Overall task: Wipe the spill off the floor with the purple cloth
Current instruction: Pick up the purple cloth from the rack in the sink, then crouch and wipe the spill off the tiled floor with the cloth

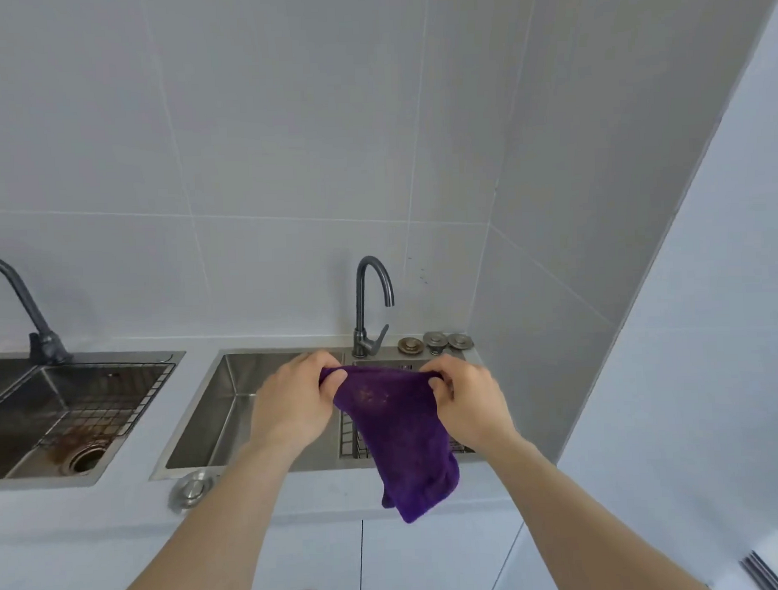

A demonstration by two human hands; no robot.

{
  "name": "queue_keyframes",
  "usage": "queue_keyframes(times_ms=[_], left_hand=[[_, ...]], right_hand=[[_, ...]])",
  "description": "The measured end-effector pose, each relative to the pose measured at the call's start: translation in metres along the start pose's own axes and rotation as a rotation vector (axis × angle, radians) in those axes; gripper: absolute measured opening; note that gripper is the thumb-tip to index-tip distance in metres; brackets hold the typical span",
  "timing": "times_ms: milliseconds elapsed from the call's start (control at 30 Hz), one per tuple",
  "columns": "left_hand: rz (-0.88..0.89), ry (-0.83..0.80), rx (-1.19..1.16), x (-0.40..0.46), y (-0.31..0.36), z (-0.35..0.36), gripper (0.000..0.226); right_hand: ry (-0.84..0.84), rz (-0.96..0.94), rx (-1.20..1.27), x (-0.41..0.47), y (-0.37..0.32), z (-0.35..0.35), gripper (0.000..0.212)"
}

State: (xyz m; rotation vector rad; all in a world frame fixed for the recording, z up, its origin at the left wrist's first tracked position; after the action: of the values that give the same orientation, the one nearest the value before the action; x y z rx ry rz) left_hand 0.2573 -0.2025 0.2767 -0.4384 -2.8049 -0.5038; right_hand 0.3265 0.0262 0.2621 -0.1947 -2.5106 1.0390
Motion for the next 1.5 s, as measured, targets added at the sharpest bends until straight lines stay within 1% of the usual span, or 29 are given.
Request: queue_keyframes(times_ms=[200, 400, 533, 700, 867, 1000, 1167, 1333, 1500], left_hand=[[-0.011, 0.042, 0.021, -0.034, 0.009, -0.026, 0.022], [0.005, 0.059, 0.051, -0.057, 0.039, -0.035, 0.023], [0.011, 0.064, 0.056, -0.076, 0.075, -0.031, 0.022], [0.009, 0.036, 0.053, -0.109, 0.122, -0.008, 0.02], [-0.003, -0.046, 0.067, -0.146, 0.154, 0.03, 0.02], [-0.034, -0.093, 0.09, -0.179, 0.166, 0.066, 0.019], [-0.059, -0.205, 0.085, -0.224, 0.163, 0.112, 0.019], [-0.082, -0.323, 0.066, -0.266, 0.141, 0.156, 0.018], [-0.098, -0.441, 0.031, -0.302, 0.103, 0.209, 0.016]], right_hand=[[-0.001, -0.028, 0.01, -0.032, -0.021, -0.026, 0.026], [-0.009, 0.008, 0.041, -0.06, -0.012, -0.057, 0.025], [0.01, 0.03, 0.062, -0.078, 0.009, -0.086, 0.025], [-0.002, 0.081, 0.094, -0.111, 0.052, -0.121, 0.023], [-0.036, 0.129, 0.104, -0.149, 0.098, -0.138, 0.022], [-0.087, 0.195, 0.131, -0.185, 0.136, -0.134, 0.022], [-0.164, 0.311, 0.119, -0.235, 0.177, -0.115, 0.025], [-0.209, 0.395, 0.103, -0.28, 0.203, -0.084, 0.026], [-0.236, 0.474, 0.077, -0.323, 0.227, -0.035, 0.025]])
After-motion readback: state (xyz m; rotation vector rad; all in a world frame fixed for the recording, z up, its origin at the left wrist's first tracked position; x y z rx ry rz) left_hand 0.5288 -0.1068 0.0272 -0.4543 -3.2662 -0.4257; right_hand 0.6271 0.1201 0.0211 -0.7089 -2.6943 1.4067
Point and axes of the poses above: each hand's wrist, its own x-axis towards the middle knuckle, its own z-axis out of the palm, y = z × x, the point moved 4 cm from there along x, towards the middle knuckle, and after that the axes turned 12 degrees about x, right-handed, at the moved point
